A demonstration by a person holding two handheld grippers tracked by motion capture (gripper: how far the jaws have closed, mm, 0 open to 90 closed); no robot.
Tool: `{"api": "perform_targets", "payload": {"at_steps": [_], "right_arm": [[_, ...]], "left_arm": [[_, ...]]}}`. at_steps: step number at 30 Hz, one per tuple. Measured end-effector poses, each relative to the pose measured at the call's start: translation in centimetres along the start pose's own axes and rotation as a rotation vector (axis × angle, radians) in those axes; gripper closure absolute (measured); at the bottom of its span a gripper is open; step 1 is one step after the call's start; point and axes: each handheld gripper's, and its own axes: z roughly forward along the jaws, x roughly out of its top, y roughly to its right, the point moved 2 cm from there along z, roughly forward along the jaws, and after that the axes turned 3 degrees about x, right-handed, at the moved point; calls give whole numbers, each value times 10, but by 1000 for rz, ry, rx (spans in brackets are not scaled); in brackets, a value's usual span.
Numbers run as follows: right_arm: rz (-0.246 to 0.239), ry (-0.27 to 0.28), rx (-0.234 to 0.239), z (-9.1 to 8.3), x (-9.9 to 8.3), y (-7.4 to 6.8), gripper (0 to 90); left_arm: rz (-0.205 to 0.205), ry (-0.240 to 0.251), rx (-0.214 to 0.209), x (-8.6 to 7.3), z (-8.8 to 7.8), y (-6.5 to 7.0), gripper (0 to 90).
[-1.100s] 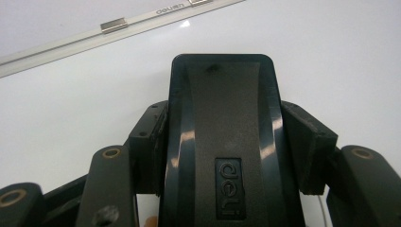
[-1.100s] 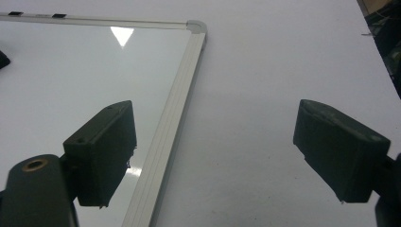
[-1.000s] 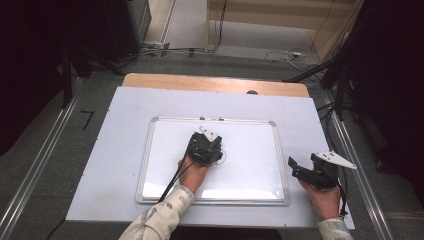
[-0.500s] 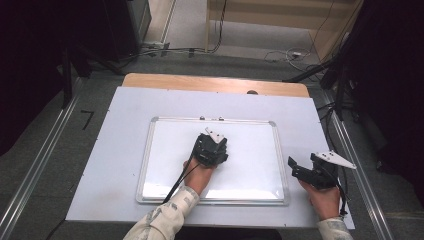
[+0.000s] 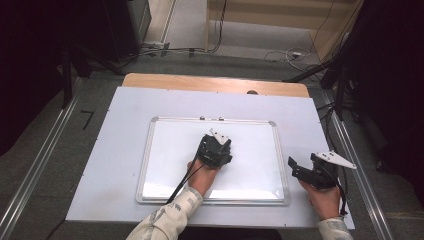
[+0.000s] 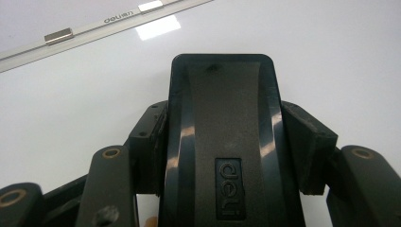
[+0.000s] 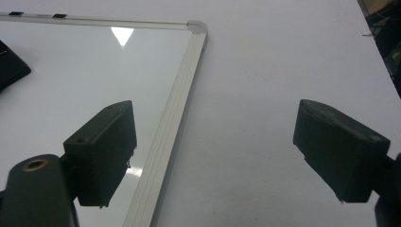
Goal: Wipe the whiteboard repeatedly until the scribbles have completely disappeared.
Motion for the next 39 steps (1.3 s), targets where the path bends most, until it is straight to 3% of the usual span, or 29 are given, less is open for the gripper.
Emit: {"api": "perform_targets", "payload": {"at_steps": [24,39], "right_arm": [[2,1,-2,0,0,1,129],[3,-3,-7,-1,-2,3,129]], "left_arm": [[24,-2,-18,3,2,22,409],[21,0,-28,4,2,22,409]]}}
